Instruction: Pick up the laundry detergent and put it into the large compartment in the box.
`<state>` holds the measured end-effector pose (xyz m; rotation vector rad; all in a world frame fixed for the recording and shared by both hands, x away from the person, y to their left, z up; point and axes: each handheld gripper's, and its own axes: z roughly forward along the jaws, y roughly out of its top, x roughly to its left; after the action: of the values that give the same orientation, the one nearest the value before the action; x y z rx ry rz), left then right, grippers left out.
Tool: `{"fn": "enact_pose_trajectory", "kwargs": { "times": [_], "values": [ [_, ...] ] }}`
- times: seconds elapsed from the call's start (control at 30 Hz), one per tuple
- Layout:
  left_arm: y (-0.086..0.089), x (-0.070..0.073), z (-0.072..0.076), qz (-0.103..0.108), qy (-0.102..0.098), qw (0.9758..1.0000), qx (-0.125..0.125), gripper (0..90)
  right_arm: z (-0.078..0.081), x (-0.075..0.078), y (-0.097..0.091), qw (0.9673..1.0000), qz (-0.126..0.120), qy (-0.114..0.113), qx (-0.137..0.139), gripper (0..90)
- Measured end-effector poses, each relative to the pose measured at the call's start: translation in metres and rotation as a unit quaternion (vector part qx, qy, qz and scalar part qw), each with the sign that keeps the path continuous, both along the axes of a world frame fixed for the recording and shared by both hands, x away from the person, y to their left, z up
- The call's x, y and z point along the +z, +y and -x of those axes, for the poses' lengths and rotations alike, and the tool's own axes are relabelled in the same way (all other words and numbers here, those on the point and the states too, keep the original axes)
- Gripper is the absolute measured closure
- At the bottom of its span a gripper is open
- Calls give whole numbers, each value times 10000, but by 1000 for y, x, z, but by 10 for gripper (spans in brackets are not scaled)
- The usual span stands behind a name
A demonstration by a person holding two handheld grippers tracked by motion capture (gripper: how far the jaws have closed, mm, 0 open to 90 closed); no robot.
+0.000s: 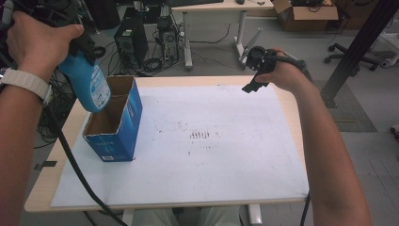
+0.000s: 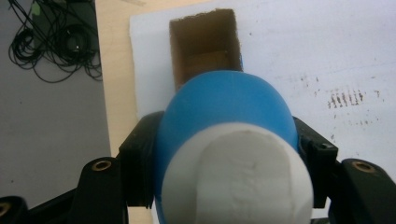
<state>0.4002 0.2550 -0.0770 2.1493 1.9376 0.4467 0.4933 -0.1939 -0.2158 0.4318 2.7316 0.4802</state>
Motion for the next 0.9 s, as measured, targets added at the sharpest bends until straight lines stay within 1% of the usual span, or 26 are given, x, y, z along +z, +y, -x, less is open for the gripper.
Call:
{"fn": "enact_pose_trajectory", "kwargs": {
  "times": [0.03,0.13,0.2,0.27,0.4,0.57,0.6,0.63,0.8,0.83,0.9],
  "values": [
    [0,0,0,0,0,10000,0,377,0,0,0,10000,-2,-1,5,98],
    [1,-9,-2,-4,23,10000,57,377,0,-1,1,10000,-4,7,0,98],
    [2,-14,-3,24,56,10000,60,376,-1,-1,2,10000,-6,12,5,98],
    [3,-19,-3,57,45,9999,95,376,-1,-1,2,10000,7,7,30,98],
    [4,-30,-5,-14,65,9999,133,376,-1,-2,3,10000,1,11,9,98],
    [6,-40,-7,55,56,9998,167,377,-2,-3,4,10000,8,12,26,98],
    [6,-43,-8,56,78,9998,157,377,-2,-3,4,10000,8,23,22,98],
    [6,-43,-8,56,78,9998,157,376,-2,-3,4,10000,8,23,22,98],
    [5,-61,-11,28,149,9998,131,376,-2,-4,7,10000,11,38,23,98],
    [5,-61,-11,28,149,9998,131,376,-2,-4,7,10000,11,38,23,98],
    [5,-70,-12,14,175,9998,123,376,-2,-5,7,10000,11,37,22,98]
  ]
}}
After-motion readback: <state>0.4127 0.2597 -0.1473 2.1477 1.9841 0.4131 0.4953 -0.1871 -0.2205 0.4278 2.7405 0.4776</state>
